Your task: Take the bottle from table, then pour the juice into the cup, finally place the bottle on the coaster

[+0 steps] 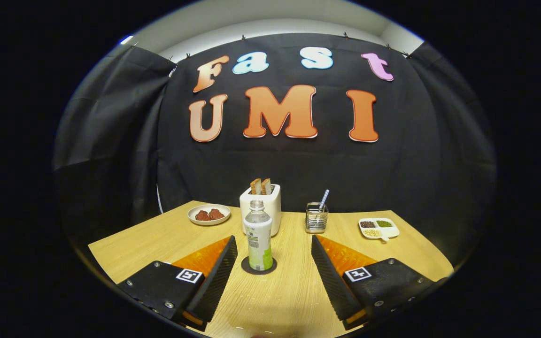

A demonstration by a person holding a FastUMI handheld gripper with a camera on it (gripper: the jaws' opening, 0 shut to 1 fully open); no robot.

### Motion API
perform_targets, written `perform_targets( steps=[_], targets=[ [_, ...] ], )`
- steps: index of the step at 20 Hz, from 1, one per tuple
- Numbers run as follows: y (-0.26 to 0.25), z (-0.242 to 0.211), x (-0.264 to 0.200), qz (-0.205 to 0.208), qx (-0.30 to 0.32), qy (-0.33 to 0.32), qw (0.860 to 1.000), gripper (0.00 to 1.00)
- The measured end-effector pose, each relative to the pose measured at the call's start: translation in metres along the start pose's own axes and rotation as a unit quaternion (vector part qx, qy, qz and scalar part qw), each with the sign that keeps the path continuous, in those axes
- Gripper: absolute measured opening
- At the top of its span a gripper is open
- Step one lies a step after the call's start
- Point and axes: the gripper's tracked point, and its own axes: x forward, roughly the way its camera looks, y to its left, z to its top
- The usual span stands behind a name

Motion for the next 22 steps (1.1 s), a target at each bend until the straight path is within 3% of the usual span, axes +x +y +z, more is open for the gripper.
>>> perform_targets(
  steps=[11,22],
  targets=[
    [-0.047,0.028,-0.086,-0.043,0.068,-0.075,0.994,0.94],
    [-0.044,0.039,-0.097,-0.059,0.055,-0.118,0.99,0.94]
  ],
)
